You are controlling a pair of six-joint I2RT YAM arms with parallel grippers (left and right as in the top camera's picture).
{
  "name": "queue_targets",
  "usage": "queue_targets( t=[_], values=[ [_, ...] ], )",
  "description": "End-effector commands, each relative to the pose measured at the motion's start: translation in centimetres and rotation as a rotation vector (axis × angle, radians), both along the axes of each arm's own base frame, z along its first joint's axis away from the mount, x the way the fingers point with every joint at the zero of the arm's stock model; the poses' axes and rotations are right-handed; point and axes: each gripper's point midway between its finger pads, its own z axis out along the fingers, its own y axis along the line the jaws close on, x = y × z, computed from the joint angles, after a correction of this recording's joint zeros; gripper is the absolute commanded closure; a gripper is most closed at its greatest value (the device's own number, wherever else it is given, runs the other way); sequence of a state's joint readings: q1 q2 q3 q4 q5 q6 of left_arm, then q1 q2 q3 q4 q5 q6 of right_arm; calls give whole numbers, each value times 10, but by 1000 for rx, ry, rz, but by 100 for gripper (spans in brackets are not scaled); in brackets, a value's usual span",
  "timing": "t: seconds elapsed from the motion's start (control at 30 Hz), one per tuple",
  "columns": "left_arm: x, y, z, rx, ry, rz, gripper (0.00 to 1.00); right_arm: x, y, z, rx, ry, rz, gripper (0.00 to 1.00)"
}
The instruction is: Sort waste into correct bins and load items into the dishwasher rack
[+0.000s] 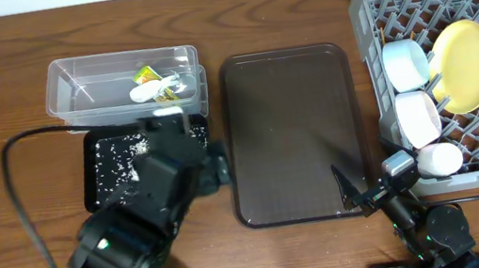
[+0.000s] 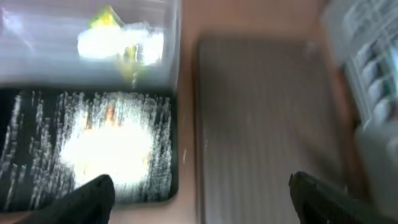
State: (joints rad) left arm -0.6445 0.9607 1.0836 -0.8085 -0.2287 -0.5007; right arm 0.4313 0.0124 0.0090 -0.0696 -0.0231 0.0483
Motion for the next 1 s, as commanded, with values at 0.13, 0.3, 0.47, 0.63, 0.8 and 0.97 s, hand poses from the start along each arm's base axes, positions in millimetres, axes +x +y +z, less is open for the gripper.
queue_targets(
  t=[0.13,0.3,0.47,0.63,0.8,0.97],
  values=[
    [19,21,31,35,-343,-179,8,0,0,-1,0,-1,-2,1],
    [8,52,31,9,-469,-119,9,0,0,-1,0,-1,-2,1],
    [-12,71,21,45,-542,-86,8,0,0,-1,-1,-1,-2,1],
    [-21,83,5,84,-577,-55,8,0,0,-1,0,-1,-2,1],
    [-19,94,-9,96,-616,-8,8,0,0,-1,-1,-1,-2,1],
    [-20,96,-23,95,-668,4,9,0,0,-1,0,-1,-2,1]
  ],
)
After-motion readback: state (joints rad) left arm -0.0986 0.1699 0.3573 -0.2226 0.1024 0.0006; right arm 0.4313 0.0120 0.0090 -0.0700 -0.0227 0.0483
